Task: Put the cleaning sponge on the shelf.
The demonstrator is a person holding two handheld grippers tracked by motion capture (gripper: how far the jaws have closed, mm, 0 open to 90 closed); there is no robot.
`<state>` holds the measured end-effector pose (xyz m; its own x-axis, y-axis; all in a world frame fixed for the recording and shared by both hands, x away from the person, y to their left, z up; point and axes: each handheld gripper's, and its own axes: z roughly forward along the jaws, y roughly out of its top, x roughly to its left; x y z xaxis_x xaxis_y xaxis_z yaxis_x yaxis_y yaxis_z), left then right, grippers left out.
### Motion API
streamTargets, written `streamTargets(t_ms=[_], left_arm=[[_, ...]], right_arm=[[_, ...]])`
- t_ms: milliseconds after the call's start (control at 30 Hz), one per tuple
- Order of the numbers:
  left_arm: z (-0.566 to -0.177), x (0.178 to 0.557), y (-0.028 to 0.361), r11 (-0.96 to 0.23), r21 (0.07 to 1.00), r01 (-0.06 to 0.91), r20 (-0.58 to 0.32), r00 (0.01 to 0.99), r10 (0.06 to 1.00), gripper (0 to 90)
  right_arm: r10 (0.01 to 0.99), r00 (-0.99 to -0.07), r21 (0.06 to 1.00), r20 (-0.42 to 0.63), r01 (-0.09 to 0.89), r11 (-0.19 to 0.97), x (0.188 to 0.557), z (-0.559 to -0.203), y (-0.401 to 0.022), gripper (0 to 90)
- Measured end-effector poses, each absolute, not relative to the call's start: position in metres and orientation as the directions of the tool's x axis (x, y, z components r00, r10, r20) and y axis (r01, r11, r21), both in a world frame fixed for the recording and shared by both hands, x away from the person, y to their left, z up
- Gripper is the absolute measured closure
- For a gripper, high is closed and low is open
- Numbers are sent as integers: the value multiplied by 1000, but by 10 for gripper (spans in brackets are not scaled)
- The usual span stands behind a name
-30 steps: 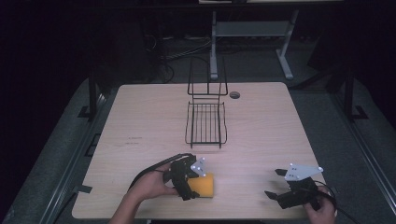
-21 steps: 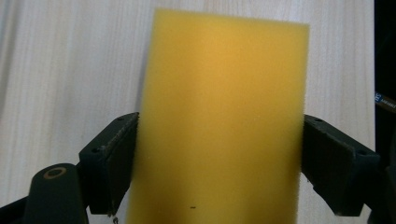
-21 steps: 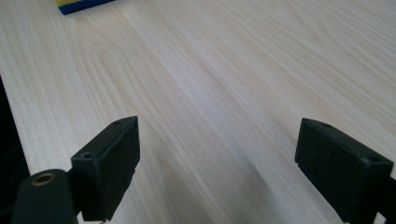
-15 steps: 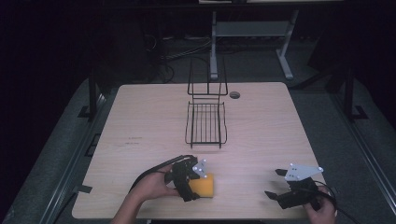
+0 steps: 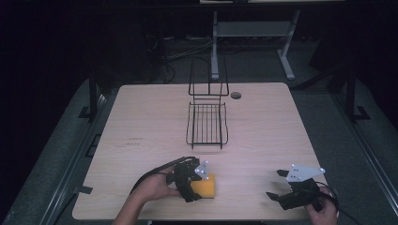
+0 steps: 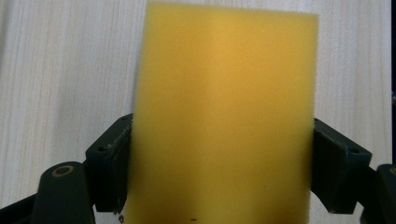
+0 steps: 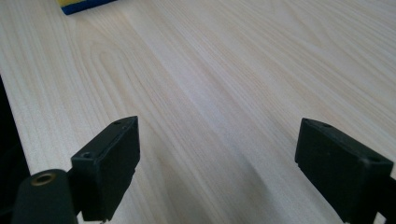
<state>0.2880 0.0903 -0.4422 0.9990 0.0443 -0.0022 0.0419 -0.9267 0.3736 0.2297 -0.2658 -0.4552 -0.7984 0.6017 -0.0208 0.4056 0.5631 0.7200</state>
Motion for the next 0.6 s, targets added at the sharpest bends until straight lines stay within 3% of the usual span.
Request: streamTargets(t_ms=[600], left_arm=[[-426, 293, 94, -910, 411, 46, 6, 999, 53, 215]], right_arm=[[592, -806, 719, -23, 398, 570, 231, -456, -264, 137]])
